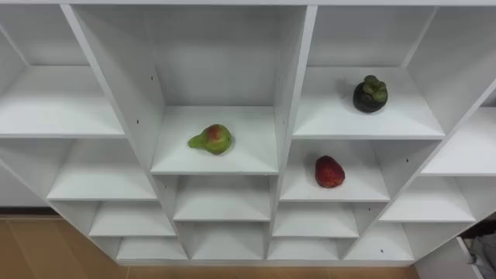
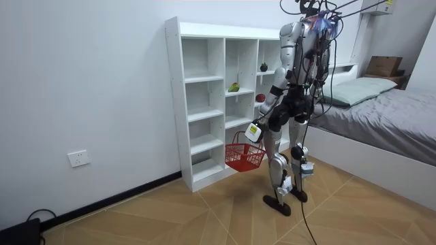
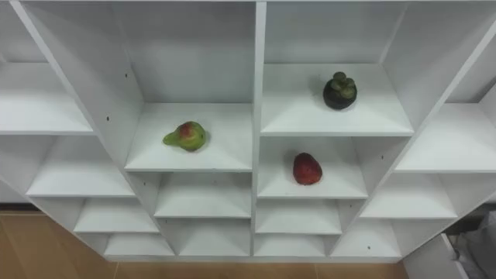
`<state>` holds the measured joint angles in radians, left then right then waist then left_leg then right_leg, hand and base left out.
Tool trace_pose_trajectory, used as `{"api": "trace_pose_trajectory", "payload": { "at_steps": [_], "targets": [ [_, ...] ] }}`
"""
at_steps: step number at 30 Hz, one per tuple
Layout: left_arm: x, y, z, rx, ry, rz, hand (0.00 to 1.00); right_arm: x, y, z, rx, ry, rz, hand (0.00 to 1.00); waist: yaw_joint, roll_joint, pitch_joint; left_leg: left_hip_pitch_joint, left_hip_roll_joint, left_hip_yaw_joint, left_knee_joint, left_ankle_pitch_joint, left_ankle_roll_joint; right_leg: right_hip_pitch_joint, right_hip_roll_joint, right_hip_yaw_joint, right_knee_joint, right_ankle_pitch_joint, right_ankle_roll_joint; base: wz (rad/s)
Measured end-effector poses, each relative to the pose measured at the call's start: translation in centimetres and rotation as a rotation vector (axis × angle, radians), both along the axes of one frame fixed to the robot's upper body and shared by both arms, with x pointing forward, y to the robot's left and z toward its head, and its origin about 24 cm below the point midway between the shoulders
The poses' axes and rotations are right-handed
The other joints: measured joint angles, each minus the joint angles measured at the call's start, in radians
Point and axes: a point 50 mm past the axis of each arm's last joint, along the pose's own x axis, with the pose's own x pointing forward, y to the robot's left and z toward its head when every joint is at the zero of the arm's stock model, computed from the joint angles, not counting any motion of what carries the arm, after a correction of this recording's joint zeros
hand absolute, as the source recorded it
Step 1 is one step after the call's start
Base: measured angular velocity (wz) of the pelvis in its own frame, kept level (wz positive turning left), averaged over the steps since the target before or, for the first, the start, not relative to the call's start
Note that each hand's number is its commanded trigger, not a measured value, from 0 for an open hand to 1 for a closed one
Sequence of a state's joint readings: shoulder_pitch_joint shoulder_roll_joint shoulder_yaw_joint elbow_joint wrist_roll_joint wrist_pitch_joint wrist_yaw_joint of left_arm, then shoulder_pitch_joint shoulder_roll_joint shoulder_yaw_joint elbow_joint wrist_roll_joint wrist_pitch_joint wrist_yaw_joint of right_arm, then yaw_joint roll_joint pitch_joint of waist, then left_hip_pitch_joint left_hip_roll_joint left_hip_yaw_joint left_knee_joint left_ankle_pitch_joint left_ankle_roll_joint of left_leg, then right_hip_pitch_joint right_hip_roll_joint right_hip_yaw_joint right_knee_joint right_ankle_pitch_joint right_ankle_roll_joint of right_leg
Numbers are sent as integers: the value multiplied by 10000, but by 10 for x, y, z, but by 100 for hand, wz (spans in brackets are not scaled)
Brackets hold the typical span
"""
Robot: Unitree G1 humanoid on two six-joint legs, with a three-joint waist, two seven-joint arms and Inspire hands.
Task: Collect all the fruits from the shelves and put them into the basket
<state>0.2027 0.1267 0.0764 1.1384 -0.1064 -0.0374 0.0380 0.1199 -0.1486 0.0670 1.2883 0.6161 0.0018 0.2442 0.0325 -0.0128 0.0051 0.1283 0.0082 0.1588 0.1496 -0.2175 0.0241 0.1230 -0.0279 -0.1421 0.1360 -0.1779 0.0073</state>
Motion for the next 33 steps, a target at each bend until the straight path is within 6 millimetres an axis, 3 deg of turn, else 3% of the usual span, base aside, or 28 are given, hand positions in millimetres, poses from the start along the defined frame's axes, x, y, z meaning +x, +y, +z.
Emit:
{"api": "trace_pose_trajectory", "payload": {
  "at_steps": [12, 18, 26, 33],
  "targets": [
    [-1, 0, 0, -38, 53, 0, 100, 0, 2, 0, 2, 77, 430, 0, 13, -8, -7, -28, 1, -6, 14, -1, 1, -8, -2, -3, 1, 0, 0, 0],
    [0, -1, 0, -194, -19, 148, 100, 1, 1, 0, -133, 104, 301, 0, 1, 117, -30, 3, 48, 14, 13, -1, 0, 97, -5, -89, 48, 1, 1, 1],
    [2, -1, 0, -262, -80, 114, 100, 0, -4, 0, -513, 232, 69, 0, -91, 279, 20, -45, 57, 1, 11, -5, 4, 24, -19, -118, 157, 1, 1, 0],
    [0, 0, 0, -47, -32, 217, 100, -2, -8, 1, -832, 308, -726, 0, -160, 226, 9, 23, 15, 28, 25, -2, 4, -12, -13, 33, 145, -18, 10, -2]
  ]
}}
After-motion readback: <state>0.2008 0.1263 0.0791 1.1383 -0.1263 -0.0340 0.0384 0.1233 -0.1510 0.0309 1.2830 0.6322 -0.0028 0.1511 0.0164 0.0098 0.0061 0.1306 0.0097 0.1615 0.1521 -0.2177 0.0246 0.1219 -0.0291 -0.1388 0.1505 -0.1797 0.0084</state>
